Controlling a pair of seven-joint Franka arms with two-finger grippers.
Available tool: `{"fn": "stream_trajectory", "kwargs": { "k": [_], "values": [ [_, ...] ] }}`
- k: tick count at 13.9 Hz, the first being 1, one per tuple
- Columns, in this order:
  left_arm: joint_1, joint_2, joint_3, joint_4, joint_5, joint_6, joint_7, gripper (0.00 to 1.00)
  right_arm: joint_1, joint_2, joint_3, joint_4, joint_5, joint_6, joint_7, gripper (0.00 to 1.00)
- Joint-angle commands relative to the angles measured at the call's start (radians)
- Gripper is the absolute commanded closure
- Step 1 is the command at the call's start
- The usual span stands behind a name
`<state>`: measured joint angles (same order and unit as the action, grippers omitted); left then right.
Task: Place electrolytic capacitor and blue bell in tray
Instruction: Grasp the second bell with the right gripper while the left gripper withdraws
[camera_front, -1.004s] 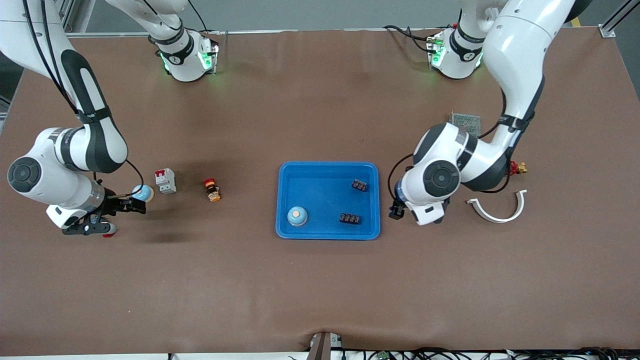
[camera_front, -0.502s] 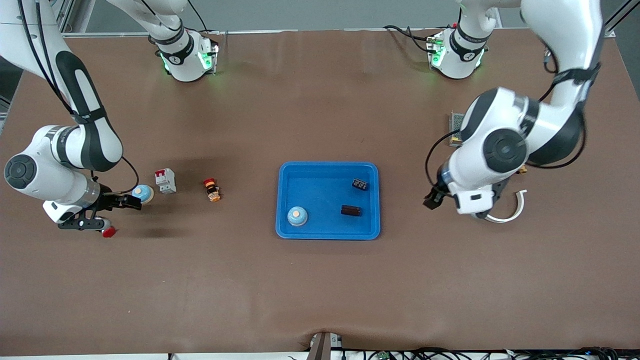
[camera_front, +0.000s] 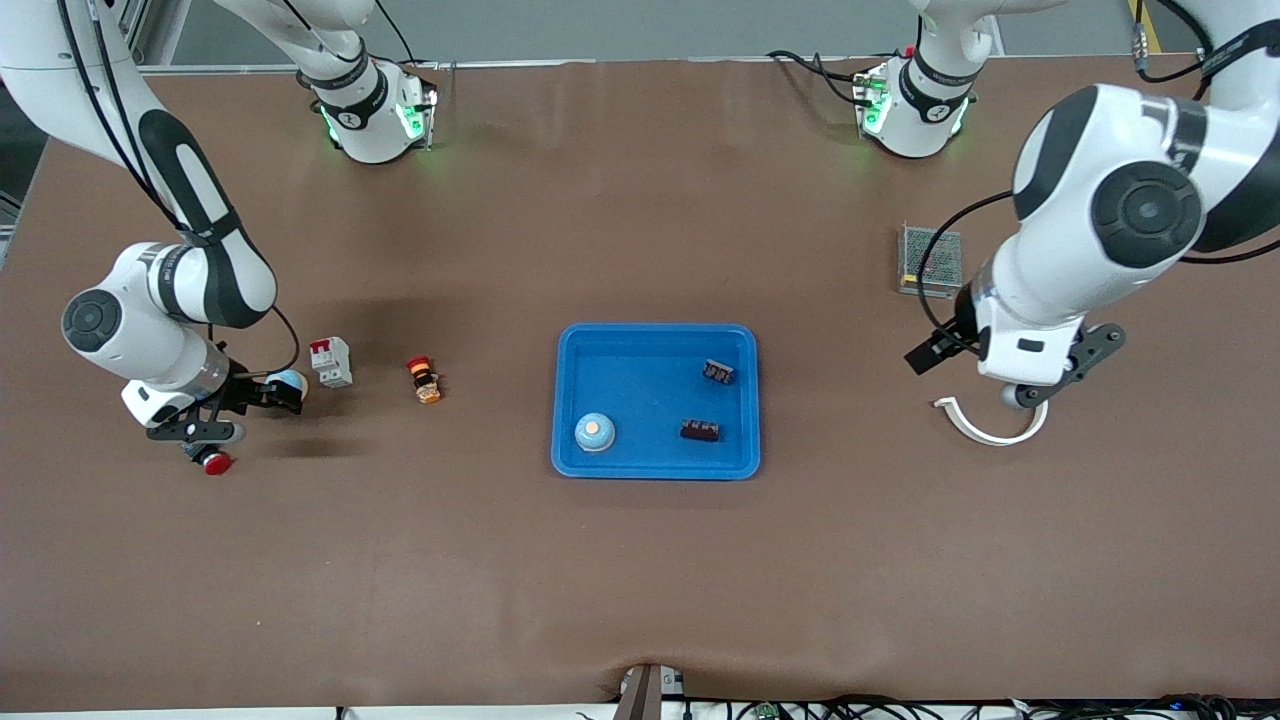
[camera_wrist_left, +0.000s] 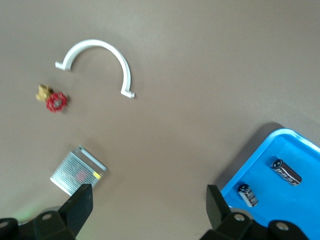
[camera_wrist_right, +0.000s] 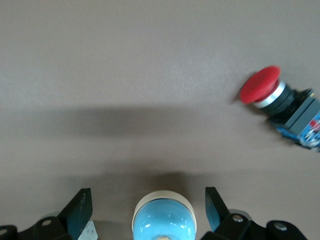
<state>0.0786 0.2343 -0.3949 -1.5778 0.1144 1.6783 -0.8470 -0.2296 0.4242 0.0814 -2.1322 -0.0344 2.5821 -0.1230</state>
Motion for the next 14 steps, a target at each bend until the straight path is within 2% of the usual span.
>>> {"fn": "stream_trajectory", "kwargs": {
  "k": [1, 4, 7, 11, 14],
  "values": [
    [0.023, -0.036, 0.002, 0.018, 0.01, -0.011, 0.147, 0.0, -0.02, -0.035, 0.015, -0.073, 0.001, 0.065, 0.002, 0.0],
    [0.045, -0.053, 0.025, 0.021, 0.01, -0.031, 0.255, 0.0, -0.022, -0.033, 0.015, -0.089, -0.001, 0.093, -0.001, 0.0],
    [0.062, -0.062, 0.03, 0.028, 0.011, -0.046, 0.273, 0.0, -0.033, -0.03, 0.014, -0.094, -0.004, 0.092, -0.006, 0.0],
    [0.069, -0.075, 0.027, 0.108, 0.01, -0.135, 0.357, 0.0, -0.039, -0.021, 0.014, -0.092, -0.01, 0.087, -0.032, 0.0],
    [0.076, -0.104, 0.031, 0.111, -0.005, -0.155, 0.428, 0.0, -0.037, -0.01, 0.014, -0.094, -0.01, 0.079, -0.032, 0.0]
  ]
}}
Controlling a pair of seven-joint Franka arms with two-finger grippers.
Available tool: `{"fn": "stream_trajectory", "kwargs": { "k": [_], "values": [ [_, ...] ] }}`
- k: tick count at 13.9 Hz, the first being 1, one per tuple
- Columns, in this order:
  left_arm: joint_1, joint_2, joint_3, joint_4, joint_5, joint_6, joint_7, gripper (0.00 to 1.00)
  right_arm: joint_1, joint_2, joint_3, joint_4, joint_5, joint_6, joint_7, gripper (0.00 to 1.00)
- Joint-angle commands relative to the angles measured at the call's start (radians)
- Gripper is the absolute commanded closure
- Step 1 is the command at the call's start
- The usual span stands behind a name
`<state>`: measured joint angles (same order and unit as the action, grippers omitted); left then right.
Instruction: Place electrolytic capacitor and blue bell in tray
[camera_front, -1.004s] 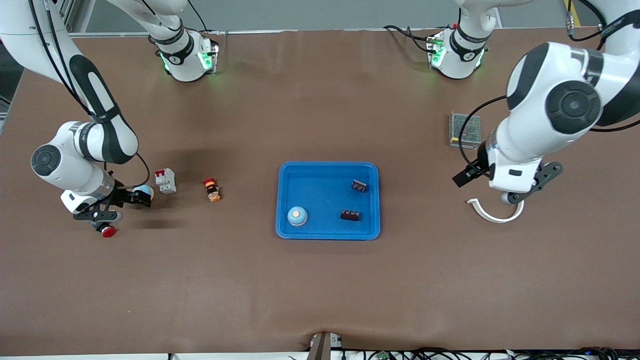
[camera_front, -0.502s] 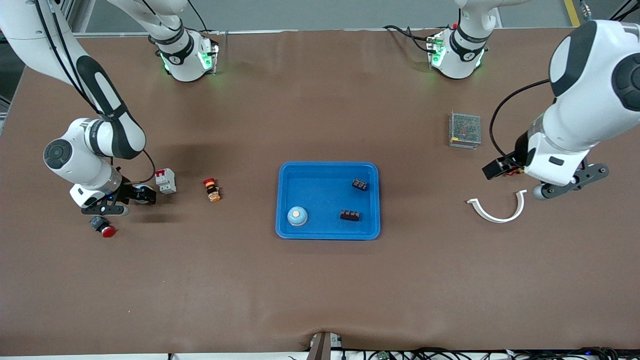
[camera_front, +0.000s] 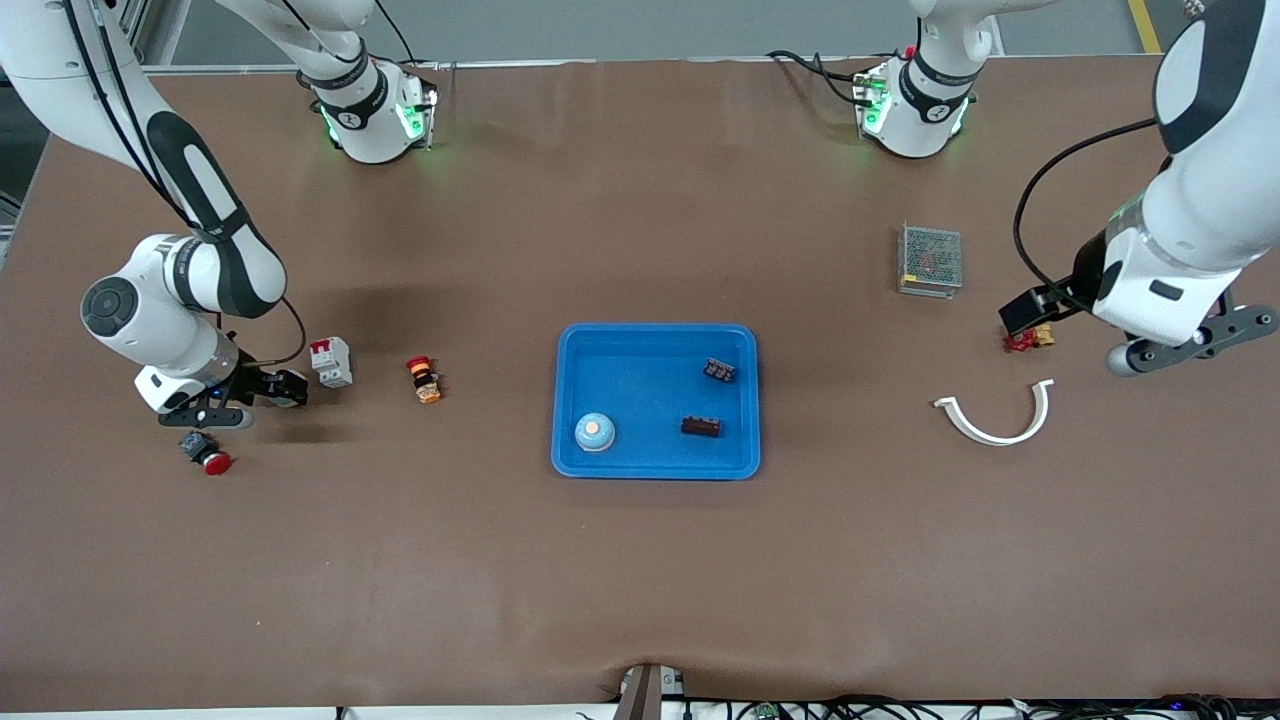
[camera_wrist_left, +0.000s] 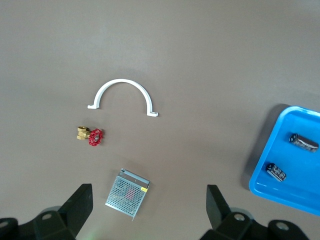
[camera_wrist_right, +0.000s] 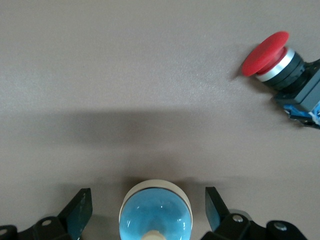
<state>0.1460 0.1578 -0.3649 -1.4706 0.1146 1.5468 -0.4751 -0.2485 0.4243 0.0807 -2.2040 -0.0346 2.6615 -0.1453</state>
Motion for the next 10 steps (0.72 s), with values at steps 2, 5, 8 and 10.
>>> {"fn": "stream_trajectory", "kwargs": {
  "k": [2, 5, 8, 10],
  "values": [
    [-0.011, -0.046, 0.036, -0.005, -0.009, -0.021, 0.12, 0.0, -0.018, -0.004, 0.014, -0.028, -0.01, 0.0, -0.01, 0.0],
    [-0.055, -0.087, 0.096, -0.042, -0.029, -0.013, 0.202, 0.0, -0.018, -0.002, 0.014, -0.039, -0.01, 0.006, -0.01, 0.0],
    [-0.184, -0.141, 0.277, -0.105, -0.098, -0.008, 0.28, 0.0, -0.022, -0.001, 0.014, -0.04, -0.011, 0.008, -0.022, 0.0],
    [-0.178, -0.147, 0.279, -0.097, -0.101, 0.001, 0.286, 0.0, -0.032, 0.007, 0.014, -0.04, -0.011, 0.008, -0.025, 0.0]
  ]
}}
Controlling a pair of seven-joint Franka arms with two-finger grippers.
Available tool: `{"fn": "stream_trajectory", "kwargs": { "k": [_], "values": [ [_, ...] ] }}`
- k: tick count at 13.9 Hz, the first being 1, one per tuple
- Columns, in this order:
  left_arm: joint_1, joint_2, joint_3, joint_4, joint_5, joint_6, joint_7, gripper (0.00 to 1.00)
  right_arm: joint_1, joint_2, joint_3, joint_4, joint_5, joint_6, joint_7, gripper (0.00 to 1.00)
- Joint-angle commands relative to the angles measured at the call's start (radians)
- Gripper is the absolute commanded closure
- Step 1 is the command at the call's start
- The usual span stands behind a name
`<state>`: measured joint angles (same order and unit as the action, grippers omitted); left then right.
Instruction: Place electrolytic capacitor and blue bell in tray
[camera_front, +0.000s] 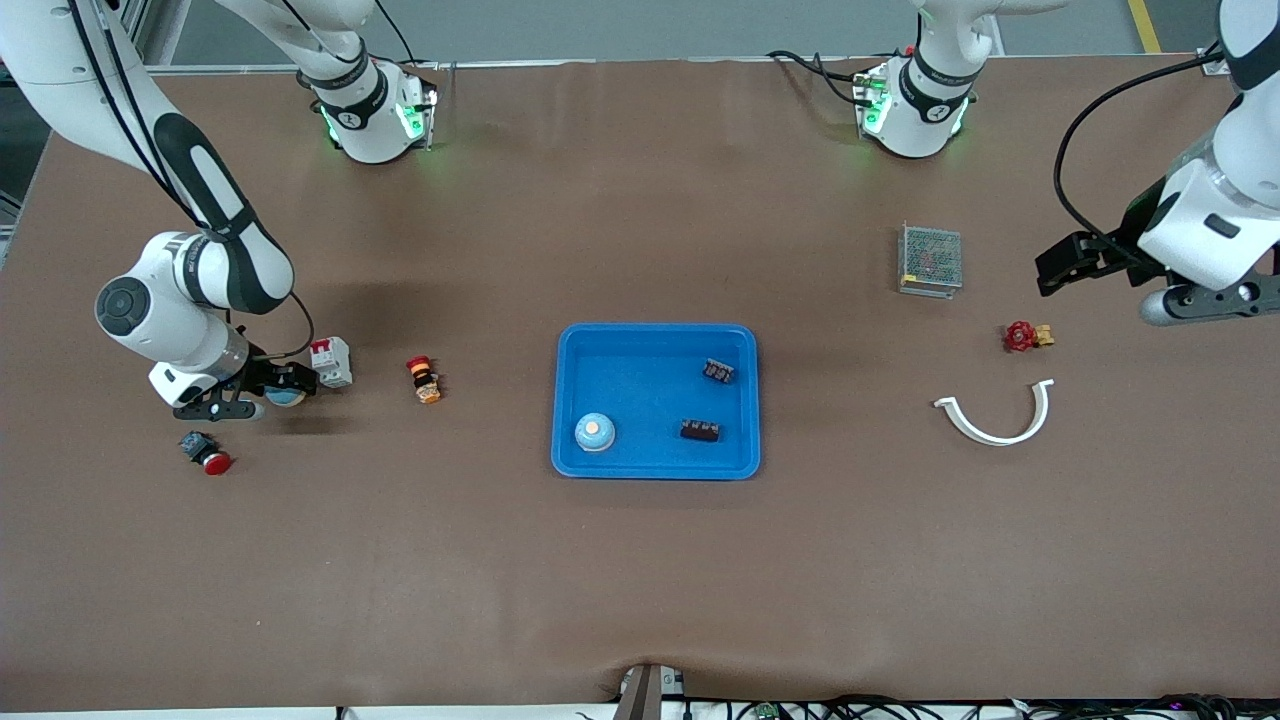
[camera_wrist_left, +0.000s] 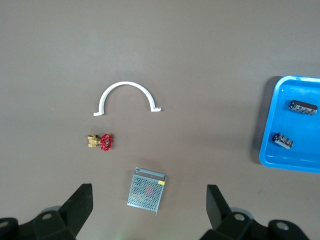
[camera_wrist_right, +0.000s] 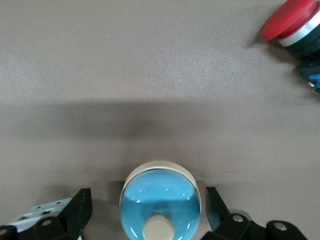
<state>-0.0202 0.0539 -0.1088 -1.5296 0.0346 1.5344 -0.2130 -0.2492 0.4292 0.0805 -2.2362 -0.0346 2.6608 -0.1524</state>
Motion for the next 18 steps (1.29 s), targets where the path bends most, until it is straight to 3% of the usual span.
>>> {"fn": "stream_trajectory", "kwargs": {
  "k": [1, 14, 15, 17, 18],
  "values": [
    [-0.006, -0.04, 0.023, -0.035, -0.021, 0.015, 0.024, 0.0, -0.035, 0.005, 0.015, -0.008, -0.011, 0.008, -0.019, 0.0],
    [-0.006, -0.04, 0.021, -0.047, 0.036, 0.026, 0.109, 0.0, -0.047, 0.019, 0.015, -0.01, -0.01, 0.008, -0.016, 0.0],
    [-0.006, -0.042, 0.021, -0.047, 0.036, 0.026, 0.109, 0.0, -0.047, 0.019, 0.015, -0.01, -0.01, 0.005, -0.022, 0.03],
    [-0.006, -0.042, 0.021, -0.046, 0.036, 0.026, 0.11, 0.0, -0.047, 0.014, 0.016, -0.008, -0.01, -0.002, -0.016, 0.97],
    [-0.006, -0.04, 0.023, -0.046, 0.036, 0.027, 0.109, 0.0, -0.047, 0.013, 0.016, -0.008, -0.01, -0.005, -0.009, 1.0]
  ]
}}
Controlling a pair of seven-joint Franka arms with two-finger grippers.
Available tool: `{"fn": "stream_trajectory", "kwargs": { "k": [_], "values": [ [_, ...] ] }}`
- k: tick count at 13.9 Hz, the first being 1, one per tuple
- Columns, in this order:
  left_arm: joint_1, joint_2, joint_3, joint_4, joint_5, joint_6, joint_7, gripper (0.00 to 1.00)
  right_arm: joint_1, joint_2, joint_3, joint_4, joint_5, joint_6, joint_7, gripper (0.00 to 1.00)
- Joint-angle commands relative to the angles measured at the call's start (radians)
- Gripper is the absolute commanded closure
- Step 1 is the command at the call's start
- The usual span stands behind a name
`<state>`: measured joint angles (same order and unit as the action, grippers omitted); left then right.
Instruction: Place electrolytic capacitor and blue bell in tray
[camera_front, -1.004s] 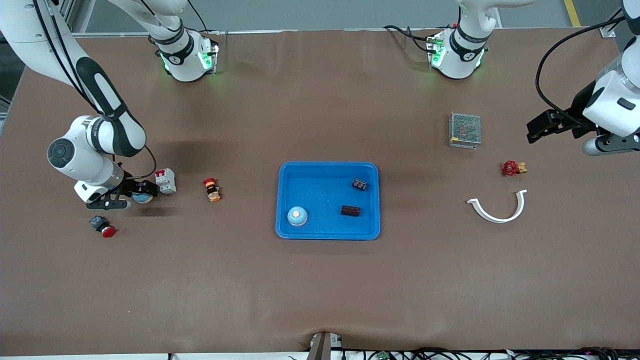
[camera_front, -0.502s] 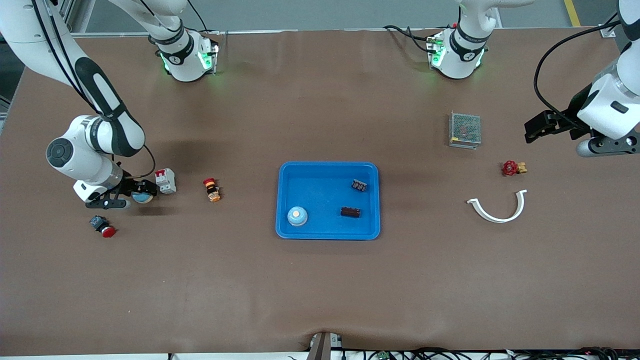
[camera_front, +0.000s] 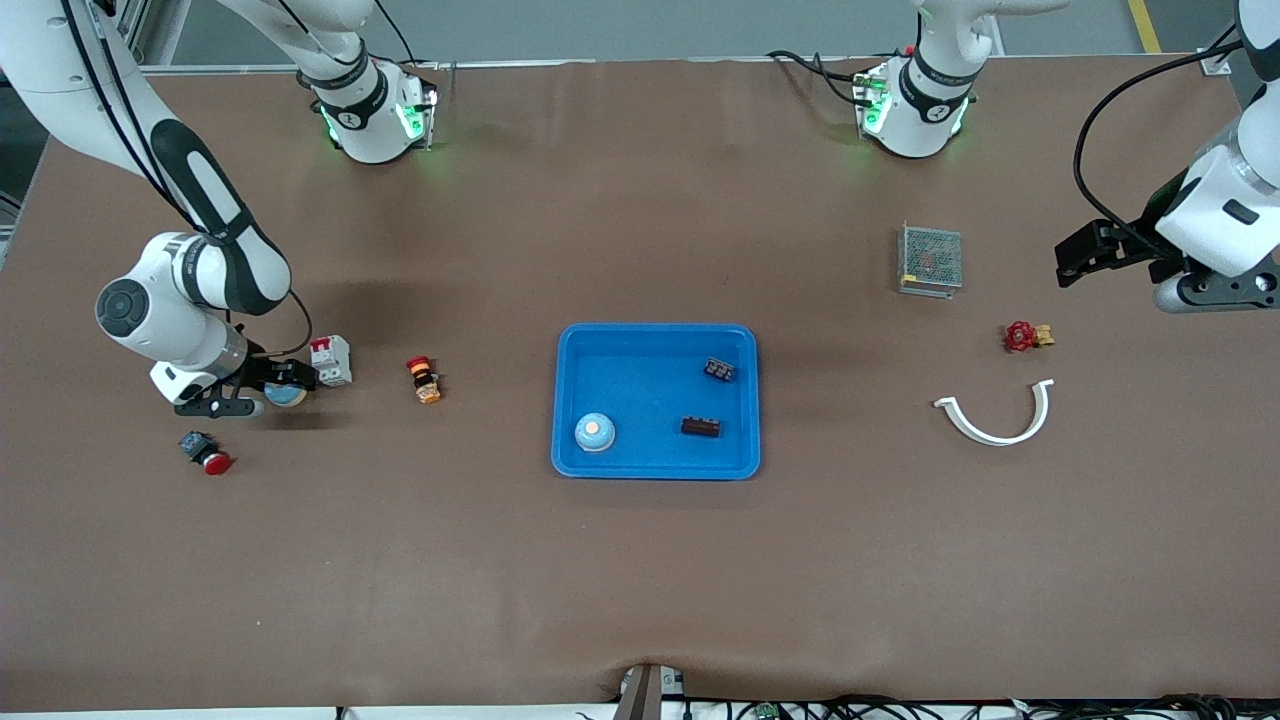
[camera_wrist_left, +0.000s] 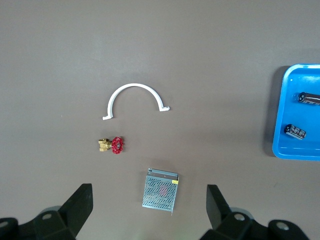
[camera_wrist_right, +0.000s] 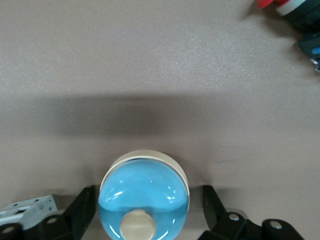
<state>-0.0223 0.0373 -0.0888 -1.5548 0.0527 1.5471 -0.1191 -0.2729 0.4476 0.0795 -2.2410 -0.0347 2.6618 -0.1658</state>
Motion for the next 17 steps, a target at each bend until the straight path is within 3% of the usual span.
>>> {"fn": "stream_trajectory", "kwargs": {
  "k": [1, 10, 17],
  "values": [
    [-0.004, -0.023, 0.001, -0.021, 0.018, 0.014, 0.016, 0.0, -0.023, -0.006, 0.017, 0.0, -0.01, -0.016, 0.005, 1.0],
    [-0.004, -0.02, 0.001, -0.017, 0.016, 0.014, 0.015, 0.0, -0.009, -0.044, 0.025, 0.125, -0.005, -0.248, 0.009, 1.0],
    [-0.004, -0.01, 0.003, -0.014, 0.016, 0.018, 0.015, 0.0, 0.05, -0.07, 0.025, 0.345, -0.004, -0.564, 0.084, 1.0]
  ]
}}
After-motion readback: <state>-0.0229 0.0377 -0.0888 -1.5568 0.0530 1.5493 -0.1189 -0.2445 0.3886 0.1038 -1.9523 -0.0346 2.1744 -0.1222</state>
